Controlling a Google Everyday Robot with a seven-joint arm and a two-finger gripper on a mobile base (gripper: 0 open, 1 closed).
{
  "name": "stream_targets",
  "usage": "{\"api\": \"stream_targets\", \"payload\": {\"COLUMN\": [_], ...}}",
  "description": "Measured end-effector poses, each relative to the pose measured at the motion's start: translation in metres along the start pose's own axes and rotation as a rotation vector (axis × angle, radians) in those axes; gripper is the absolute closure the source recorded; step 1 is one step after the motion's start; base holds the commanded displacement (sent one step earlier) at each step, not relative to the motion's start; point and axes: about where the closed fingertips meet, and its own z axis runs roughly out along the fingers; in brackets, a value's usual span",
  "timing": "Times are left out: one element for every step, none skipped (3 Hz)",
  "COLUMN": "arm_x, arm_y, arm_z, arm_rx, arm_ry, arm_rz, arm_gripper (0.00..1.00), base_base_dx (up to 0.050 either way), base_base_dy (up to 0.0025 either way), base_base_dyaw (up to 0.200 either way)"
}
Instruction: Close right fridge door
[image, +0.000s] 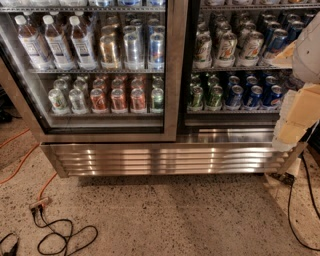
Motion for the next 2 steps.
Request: {"api": "stream_targets", "payload": {"arm_x": [0.0,0.0], "arm_y": [0.0,0.0], "arm_z": [0.0,0.0], "arm_rx": [0.0,0.0], "arm_ry": [0.0,0.0], "arm_rz": [0.0,0.0], "arm_gripper": [0.0,0.0], "base_base_dx": [0.022,0.0], "base_base_dy": [-0.002,0.0], "base_base_dyaw": [-0.178,-0.194]}}
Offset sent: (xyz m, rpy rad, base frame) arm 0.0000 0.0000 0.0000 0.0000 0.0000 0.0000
